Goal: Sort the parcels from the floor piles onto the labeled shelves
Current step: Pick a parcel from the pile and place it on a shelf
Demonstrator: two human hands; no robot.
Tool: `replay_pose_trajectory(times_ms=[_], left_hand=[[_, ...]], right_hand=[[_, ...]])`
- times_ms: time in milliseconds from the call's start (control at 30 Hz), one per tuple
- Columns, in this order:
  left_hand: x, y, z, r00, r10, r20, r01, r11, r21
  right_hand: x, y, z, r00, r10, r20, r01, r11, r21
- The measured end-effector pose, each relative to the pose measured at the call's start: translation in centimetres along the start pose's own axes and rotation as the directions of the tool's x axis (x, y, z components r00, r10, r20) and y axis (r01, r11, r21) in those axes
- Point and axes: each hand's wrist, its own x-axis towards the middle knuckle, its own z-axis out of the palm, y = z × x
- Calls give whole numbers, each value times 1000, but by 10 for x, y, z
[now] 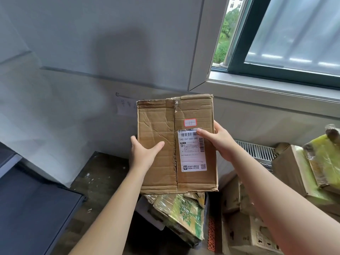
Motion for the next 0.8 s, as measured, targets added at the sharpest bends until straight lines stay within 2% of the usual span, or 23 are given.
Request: replay_pose_trajectory(times_ms=[167,433,800], left_hand=[[-11,1,-11,999,-41,-27,41,999,1],[-42,-2,-53,976,-81,-202,59,992,-116],[-140,-32,-110,823,-245,-513,148,964,-223]], right_hand=[[3,-3,15,1000,7,-15,-8,999,-39],[0,-42,59,988,-103,117,118,985,-122],[-45,-69,139,924,-147,354,199,973,-115]])
